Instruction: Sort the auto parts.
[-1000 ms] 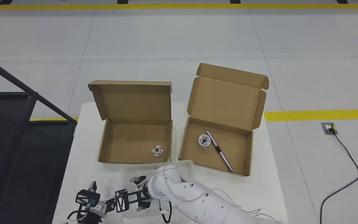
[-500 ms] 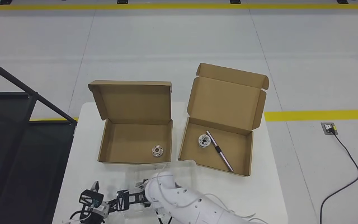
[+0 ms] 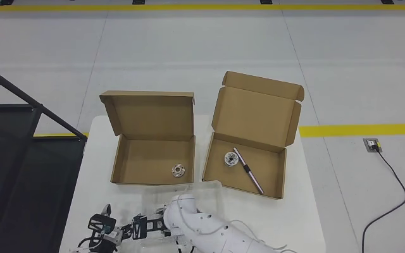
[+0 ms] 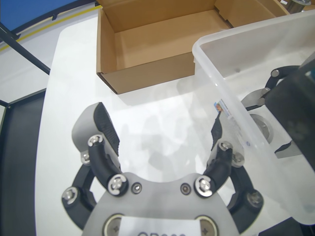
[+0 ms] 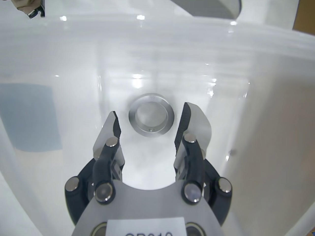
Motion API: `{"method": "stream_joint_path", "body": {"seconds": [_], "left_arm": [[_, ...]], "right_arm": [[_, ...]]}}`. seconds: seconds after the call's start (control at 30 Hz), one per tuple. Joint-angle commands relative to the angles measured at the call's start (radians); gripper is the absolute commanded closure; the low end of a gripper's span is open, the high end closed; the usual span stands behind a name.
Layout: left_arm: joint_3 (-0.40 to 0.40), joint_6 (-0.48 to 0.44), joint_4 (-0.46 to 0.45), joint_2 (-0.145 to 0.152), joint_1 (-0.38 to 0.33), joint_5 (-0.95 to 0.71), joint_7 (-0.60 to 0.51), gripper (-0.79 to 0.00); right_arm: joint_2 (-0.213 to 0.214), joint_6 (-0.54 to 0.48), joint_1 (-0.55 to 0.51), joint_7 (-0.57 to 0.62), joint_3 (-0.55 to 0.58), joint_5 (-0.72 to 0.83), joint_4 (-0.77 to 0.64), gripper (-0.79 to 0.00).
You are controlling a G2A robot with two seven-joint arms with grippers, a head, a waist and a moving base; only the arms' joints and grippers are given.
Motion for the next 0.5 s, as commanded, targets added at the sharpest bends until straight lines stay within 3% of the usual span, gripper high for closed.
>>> {"method": "stream_joint_path", "body": {"seconds": [0.0,0.47], "left_arm": [[-0.001,0.001,-0.003,0.0,0.002,-0.004,0.002,-0.785],[-0.007,-0.002,0.003,-0.002,0.007,-0.008,0.002,-0.785]], "right_arm": [[-0.002,-0.012,0.006,-0.007,0.007,0.009,0.016,-0.52],[-0.042,-0.047,0.039,-0.063,0.004,0.015,0.121,-0.508]]}}
